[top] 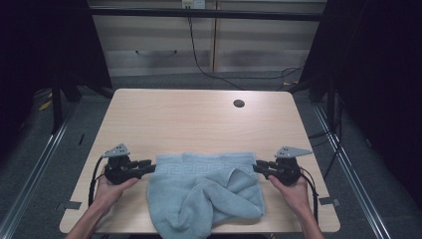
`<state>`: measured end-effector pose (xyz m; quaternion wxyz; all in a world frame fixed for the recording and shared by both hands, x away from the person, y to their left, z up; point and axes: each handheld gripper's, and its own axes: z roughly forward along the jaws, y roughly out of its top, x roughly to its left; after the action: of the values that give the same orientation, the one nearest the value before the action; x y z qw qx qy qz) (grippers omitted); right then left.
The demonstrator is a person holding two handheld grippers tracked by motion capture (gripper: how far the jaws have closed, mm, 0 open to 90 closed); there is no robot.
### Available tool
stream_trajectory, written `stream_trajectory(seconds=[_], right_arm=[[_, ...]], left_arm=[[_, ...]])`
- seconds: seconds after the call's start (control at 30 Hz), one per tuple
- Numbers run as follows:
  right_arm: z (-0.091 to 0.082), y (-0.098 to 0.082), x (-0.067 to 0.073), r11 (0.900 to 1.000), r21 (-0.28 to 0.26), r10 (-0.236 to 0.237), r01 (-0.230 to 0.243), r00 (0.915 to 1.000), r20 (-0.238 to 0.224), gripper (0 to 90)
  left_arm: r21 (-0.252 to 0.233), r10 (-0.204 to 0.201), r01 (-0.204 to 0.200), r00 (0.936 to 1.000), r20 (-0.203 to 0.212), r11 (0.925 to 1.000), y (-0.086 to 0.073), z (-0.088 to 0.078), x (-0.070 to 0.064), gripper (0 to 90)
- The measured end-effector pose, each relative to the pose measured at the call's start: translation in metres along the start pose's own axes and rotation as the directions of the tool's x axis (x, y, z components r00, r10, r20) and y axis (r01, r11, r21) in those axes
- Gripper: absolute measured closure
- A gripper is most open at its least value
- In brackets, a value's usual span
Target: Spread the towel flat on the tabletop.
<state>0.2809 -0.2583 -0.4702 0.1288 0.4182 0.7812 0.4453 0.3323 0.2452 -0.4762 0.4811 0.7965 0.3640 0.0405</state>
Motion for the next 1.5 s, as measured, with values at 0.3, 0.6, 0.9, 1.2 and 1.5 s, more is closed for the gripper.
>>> stream_trajectory(seconds=[0.3,0.6,0.9,1.2,1.5], right_arm=[[0.043,-0.002,-0.035,0.993,0.046,0.107,-0.11,0.9919,0.068,54.3],[0.052,-0.005,-0.039,0.988,0.037,0.147,-0.148,0.9889,0.02,60.1],[0.049,-0.001,-0.031,0.993,0.032,0.11,-0.109,0.9939,-0.009,83.6],[0.034,0.031,-0.026,0.997,-0.035,0.065,-0.065,0.9977,0.02,83.2],[0.036,0.066,-0.024,0.997,-0.075,0.04,-0.037,0.9981,0.046,84.1]], left_arm=[[0.05,-0.06,0.064,0.9948,-0.083,0.9967,0.001,0.042,0.027,51.4],[0.078,0.013,-0.005,0.9945,-0.104,0.9969,0.0,0.051,0.021,47.0],[0.101,0.089,-0.079,0.9917,-0.093,0.9917,-0.001,0.049,0.014,88.4],[-0.019,-0.004,0.003,0.9974,-0.072,0.9998,0.008,0.031,0.021,90.0],[-0.15,-0.022,0.009,0.9958,-0.088,0.9886,0.054,0.007,0.026,90.0]])
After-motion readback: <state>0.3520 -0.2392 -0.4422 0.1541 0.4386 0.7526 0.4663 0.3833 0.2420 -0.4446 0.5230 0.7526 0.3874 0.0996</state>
